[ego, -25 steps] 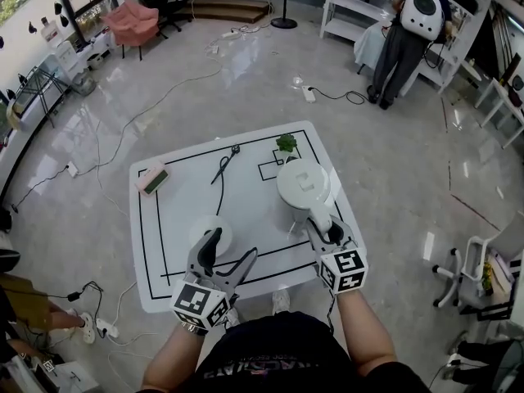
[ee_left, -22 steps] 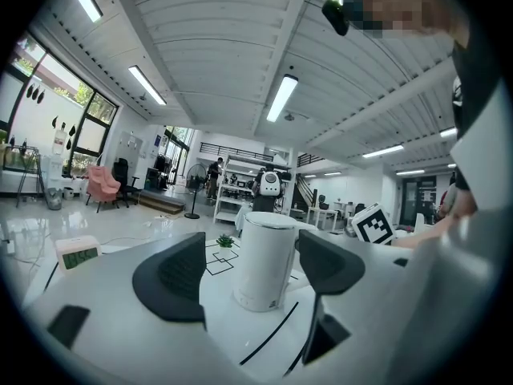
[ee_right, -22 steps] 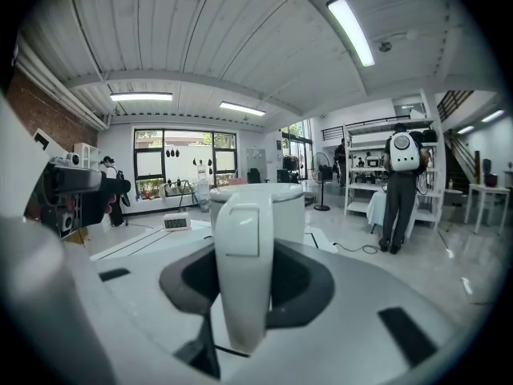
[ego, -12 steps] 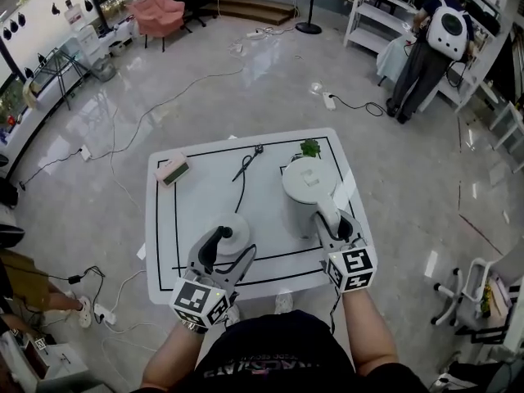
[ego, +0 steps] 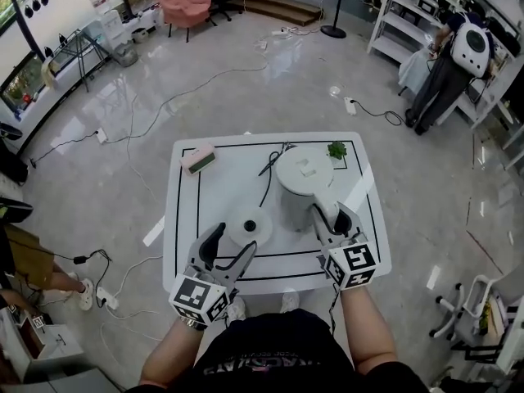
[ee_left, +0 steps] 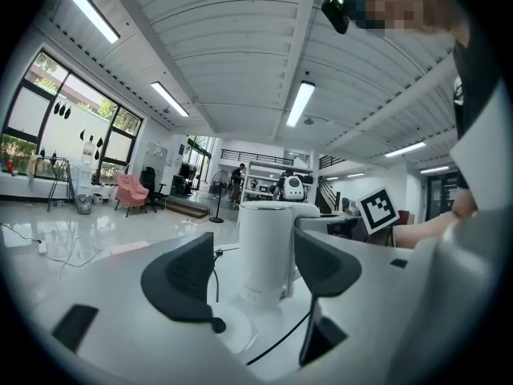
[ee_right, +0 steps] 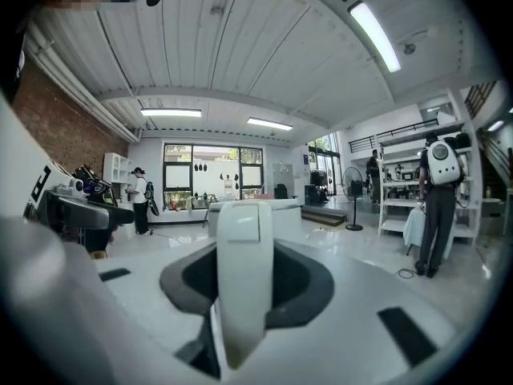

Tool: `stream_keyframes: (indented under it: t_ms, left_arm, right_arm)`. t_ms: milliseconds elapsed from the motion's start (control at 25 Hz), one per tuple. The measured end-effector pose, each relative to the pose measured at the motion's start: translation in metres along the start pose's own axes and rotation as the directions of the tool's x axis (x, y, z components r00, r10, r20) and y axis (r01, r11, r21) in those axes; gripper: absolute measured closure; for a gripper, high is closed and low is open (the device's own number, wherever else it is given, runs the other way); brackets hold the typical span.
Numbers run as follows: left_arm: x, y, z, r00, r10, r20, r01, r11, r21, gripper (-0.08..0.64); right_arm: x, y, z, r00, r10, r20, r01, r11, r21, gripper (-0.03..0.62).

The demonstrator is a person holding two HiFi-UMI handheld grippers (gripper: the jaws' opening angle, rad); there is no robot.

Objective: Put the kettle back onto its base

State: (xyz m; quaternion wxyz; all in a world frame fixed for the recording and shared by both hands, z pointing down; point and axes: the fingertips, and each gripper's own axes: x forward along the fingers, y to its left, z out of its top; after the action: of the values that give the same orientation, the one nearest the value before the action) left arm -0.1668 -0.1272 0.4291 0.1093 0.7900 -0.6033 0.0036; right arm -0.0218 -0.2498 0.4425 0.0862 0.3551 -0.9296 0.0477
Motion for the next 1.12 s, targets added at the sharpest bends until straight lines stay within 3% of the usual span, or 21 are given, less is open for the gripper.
stream_keyframes:
  t_ms: [560, 1120]
  left_arm:
    - [-0.054, 0.049, -0.002, 0.999, 0.035, -0.009, -0.035, 0.999, -0.002, 0.253]
    - [-0.077, 0.080, -0.011, 1.000, 0.010, -0.030, -0.011, 1.000, -0.015, 0.258]
  right_arm:
    - [0.045, 0.093, 0.009, 0.994, 0.104, 0.016, -0.104, 0.995, 0.007, 0.470]
    - [0.064, 0.133, -0.006, 0.995, 0.098, 0.004, -0.098, 0.995, 0.022, 0.470]
